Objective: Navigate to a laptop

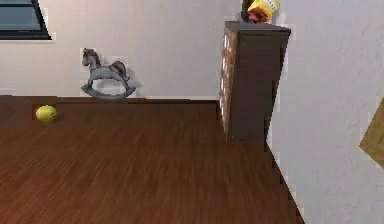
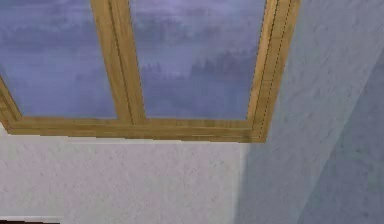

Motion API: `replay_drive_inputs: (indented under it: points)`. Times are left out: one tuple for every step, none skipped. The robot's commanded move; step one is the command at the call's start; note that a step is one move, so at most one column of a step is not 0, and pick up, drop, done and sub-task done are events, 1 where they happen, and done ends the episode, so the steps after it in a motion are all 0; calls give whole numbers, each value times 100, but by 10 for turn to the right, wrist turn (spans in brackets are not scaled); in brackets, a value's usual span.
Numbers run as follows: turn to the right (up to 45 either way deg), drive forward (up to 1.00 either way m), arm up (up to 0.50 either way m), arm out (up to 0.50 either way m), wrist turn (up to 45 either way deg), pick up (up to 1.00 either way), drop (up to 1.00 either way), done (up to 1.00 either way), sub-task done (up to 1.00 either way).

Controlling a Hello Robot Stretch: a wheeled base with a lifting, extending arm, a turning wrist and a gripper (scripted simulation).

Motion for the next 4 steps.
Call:
replay_drive_inputs:
  points:
    - [-120,0,0,0,0,0,0,0,0]
    - [0,75,0,0,0,0,0,0,0]
    - [-420,0,0,0,0,0,0,0,0]
    - [0,100,0,0,0,0,0,0,0]
